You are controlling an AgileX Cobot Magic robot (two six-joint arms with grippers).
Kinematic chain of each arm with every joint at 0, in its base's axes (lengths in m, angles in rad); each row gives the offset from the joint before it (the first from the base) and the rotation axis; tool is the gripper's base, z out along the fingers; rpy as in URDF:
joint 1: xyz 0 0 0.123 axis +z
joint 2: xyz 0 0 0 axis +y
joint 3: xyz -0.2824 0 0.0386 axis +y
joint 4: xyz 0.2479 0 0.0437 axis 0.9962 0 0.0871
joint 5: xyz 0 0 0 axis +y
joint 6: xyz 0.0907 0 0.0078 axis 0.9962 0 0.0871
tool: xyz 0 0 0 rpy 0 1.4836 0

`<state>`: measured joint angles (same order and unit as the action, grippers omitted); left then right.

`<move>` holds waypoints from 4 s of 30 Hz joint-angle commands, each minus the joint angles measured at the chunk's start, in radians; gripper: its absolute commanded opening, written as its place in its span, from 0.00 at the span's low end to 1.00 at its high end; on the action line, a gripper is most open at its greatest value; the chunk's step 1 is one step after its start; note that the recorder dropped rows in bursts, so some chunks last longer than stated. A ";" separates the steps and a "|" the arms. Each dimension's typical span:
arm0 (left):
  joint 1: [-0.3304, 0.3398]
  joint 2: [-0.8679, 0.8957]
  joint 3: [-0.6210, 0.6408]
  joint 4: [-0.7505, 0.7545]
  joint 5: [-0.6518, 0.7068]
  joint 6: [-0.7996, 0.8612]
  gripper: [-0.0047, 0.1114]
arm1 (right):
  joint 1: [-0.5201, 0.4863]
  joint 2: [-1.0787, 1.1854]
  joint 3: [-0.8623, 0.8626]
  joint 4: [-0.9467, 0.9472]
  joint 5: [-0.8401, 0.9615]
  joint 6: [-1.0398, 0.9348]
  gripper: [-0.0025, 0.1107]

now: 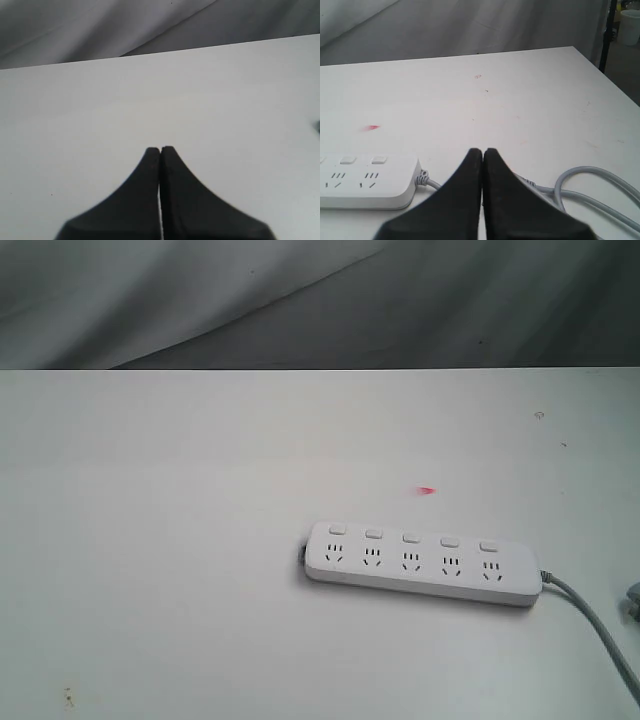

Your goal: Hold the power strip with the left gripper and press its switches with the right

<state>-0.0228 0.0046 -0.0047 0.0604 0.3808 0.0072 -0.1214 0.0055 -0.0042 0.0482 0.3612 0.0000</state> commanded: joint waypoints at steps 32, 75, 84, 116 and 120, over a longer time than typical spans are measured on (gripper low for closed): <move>-0.006 -0.005 0.005 0.085 -0.012 0.003 0.04 | -0.008 -0.006 0.004 -0.013 -0.013 -0.007 0.02; 0.000 0.838 -0.972 -0.140 0.149 0.373 0.04 | -0.008 -0.006 0.004 -0.013 -0.013 -0.007 0.02; 0.225 0.957 -0.990 -0.842 0.286 1.126 0.04 | -0.008 -0.006 0.004 -0.013 -0.013 -0.007 0.02; 0.663 1.148 -0.983 -1.150 0.840 1.721 0.04 | -0.008 -0.006 0.004 -0.013 -0.013 -0.007 0.02; 0.663 1.148 -0.983 -1.150 0.840 1.721 0.04 | -0.008 -0.006 0.004 -0.013 -0.013 -0.007 0.02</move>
<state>0.6388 1.1575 -0.9895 -1.0810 1.2135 1.7256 -0.1214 0.0055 -0.0042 0.0482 0.3612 0.0000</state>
